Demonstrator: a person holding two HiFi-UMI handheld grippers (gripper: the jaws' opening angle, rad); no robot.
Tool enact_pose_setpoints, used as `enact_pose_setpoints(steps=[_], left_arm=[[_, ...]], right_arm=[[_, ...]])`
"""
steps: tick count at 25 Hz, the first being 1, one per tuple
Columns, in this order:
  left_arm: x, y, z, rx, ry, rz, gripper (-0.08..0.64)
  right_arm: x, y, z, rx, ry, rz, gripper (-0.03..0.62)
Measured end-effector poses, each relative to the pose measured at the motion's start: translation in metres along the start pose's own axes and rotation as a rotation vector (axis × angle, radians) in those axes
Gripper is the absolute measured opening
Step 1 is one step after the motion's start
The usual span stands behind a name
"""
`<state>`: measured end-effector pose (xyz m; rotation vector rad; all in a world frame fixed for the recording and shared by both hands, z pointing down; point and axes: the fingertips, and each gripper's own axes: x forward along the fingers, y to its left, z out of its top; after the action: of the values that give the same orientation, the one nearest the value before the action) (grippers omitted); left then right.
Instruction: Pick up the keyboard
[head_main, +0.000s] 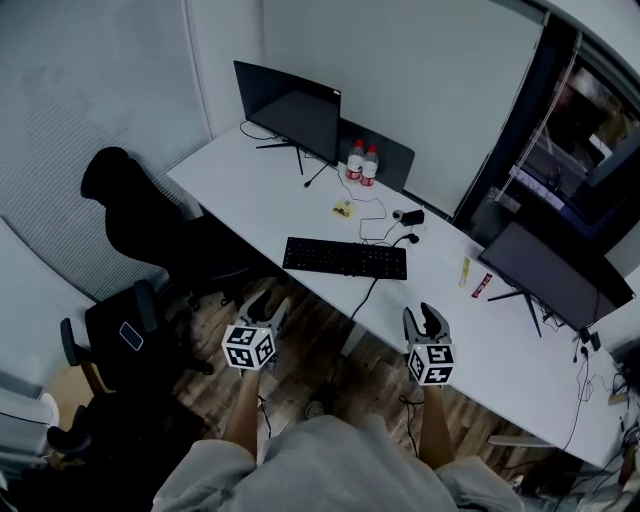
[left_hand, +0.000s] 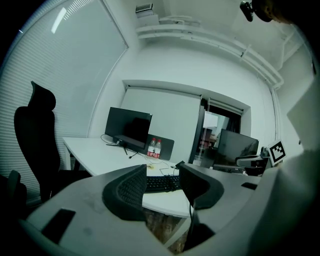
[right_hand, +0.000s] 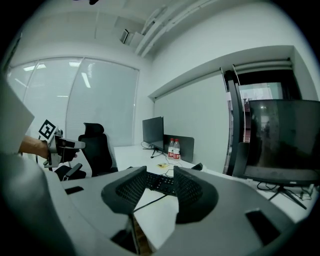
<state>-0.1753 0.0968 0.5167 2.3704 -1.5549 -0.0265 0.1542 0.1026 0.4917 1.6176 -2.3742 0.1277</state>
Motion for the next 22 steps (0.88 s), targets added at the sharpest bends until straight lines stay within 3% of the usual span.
enact_pose_setpoints(steps=[6,10,22], left_arm=[[0.021,0.019,-0.002,-0.008,0.026,-0.021,0.202],[0.034,0.023,-0.004,-0.014,0.04,-0.036,0.202],[0.069,0.035,-0.012,-0.017,0.074,-0.033,0.202]], right_arm=[[0.019,0.001,0.002,0.003,0.014,-0.026,0.156],[0.026,-0.002,-0.001,0.015,0.025,-0.034,0.206],[0.061,-0.021,-0.013,0.037,0.056,-0.027,0.254]])
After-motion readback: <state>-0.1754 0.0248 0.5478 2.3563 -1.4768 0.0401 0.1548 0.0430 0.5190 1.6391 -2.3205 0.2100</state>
